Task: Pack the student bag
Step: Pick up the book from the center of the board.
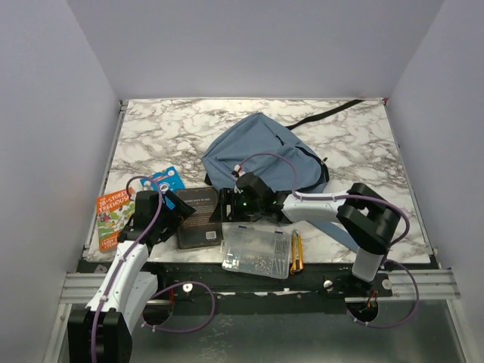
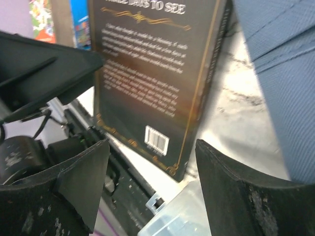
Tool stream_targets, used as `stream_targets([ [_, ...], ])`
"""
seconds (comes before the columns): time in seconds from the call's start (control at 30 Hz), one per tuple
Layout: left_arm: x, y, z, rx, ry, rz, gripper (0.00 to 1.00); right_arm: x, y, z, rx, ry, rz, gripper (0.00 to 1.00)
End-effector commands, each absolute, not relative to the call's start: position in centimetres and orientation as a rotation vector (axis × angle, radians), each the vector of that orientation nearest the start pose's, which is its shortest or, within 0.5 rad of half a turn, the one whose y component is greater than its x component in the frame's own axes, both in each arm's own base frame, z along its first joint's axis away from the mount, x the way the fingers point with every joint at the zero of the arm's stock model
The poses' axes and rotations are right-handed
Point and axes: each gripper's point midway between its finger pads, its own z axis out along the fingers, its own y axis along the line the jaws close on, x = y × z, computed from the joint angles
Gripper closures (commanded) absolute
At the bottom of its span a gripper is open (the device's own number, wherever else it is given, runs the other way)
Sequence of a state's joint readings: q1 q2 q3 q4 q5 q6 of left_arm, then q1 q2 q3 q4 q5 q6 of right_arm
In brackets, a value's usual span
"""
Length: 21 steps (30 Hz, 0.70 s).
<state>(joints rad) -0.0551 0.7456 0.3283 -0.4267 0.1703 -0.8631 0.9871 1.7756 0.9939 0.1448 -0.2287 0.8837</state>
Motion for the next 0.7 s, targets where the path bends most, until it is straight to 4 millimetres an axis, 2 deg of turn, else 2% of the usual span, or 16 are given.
stream_targets([
  [0.0, 21.9, -8.2, 5.0, -0.869, 2.291, -0.700, 0.02, 21.9, 43.7, 6.0, -0.229, 2.457, 1.112, 0.27],
  [0.17, 21.9, -8.4, 4.4, -0.861, 2.318, -0.704, 0.02, 23.3, 43.4, 3.8, -0.141, 2.473, 1.047, 0.26],
  [0.3, 21.9, -8.4, 4.4, -0.836, 2.327, -0.704, 0.03, 23.8, 44.2, 3.1, -0.145, 2.469, 1.122, 0.26],
  [0.37, 22.0, -8.8, 4.7, -0.821, 2.323, -0.736, 0.07, 23.5, 44.8, 3.4, -0.166, 2.459, 1.185, 0.27],
  [0.47, 21.9, -9.5, 5.6, -0.785, 2.320, -0.792, 0.19, 22.8, 45.3, 4.3, -0.189, 2.432, 1.272, 0.28],
  [0.6, 22.0, -9.7, 6.7, -0.760, 2.283, -0.822, 0.51, 22.8, 45.2, 5.3, -0.203, 2.416, 1.271, 0.28],
  [0.67, 21.9, -9.8, 7.2, -0.757, 2.267, -0.829, 0.62, 22.8, 45.1, 5.6, -0.227, 2.414, 1.258, 0.28],
])
